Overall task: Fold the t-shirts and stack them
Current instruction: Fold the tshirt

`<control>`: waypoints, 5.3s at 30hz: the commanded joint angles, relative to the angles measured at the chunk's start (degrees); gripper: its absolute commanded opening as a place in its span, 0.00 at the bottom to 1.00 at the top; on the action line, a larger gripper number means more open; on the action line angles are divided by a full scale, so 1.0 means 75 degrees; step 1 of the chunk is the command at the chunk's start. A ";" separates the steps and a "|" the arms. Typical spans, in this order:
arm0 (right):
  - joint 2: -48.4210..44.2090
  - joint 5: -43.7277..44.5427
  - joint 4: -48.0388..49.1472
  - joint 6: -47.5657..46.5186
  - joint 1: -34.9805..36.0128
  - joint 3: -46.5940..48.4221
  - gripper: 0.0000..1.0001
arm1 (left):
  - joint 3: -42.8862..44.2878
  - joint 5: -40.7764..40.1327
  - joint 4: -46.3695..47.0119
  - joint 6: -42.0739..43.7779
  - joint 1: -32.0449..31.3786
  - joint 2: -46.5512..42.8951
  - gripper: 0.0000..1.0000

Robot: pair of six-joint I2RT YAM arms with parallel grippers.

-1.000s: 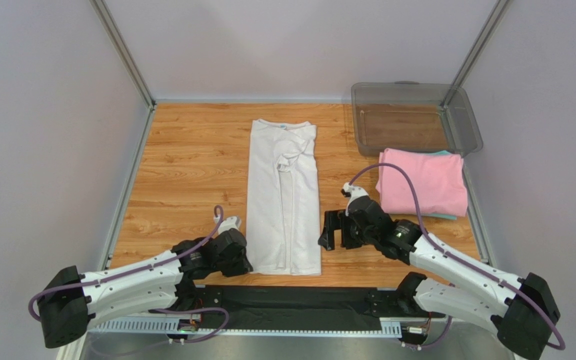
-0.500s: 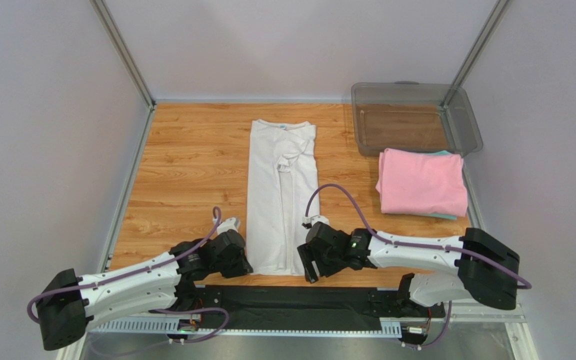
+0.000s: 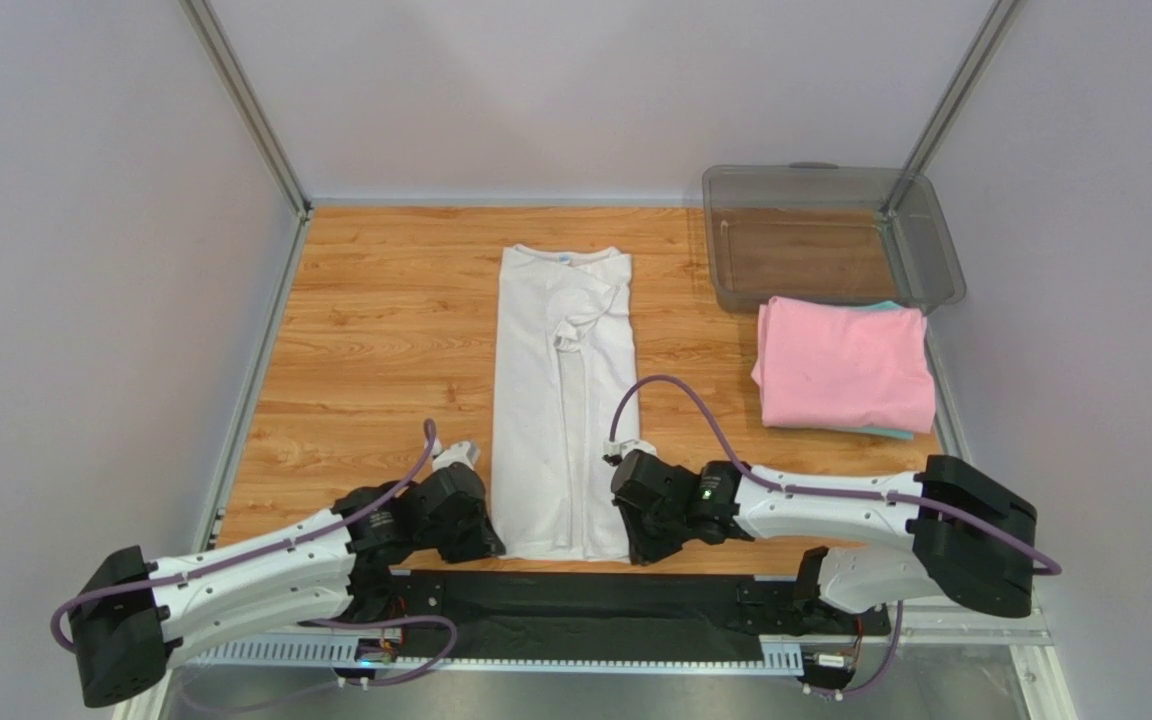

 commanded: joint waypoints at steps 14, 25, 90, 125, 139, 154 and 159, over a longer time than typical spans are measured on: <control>-0.1410 -0.0332 0.0269 0.0660 0.0169 -0.0612 0.02 | -0.0041 0.0887 -0.0337 -0.0146 -0.0048 -0.1187 0.00; -0.1972 0.1322 -0.0833 -0.0205 -0.0450 0.0301 0.01 | 0.1188 -0.0390 -0.0395 0.0323 -0.0048 -0.0393 0.00; 0.4003 -0.0401 0.0468 -0.3102 -0.5326 0.5236 0.02 | 0.6944 0.0312 0.1597 0.5057 0.4604 0.7730 0.10; 0.1424 -0.2628 0.3163 -0.1320 -0.4073 0.1357 1.00 | 0.3581 0.2750 0.3460 0.3721 0.3819 0.5280 1.00; 0.1661 -0.1784 0.2929 -0.1134 -0.3781 0.0174 1.00 | 0.1648 0.2913 0.4220 0.3429 0.3807 0.5423 1.00; -0.1174 0.0184 0.0483 -0.0980 -0.1836 -0.0017 1.00 | 0.0768 0.1051 0.1048 0.2456 0.2706 0.0444 1.00; -0.2674 0.1613 -0.0083 -0.0946 -0.1636 0.0361 1.00 | 0.1225 0.0338 -0.0440 0.2363 0.2682 -0.1067 1.00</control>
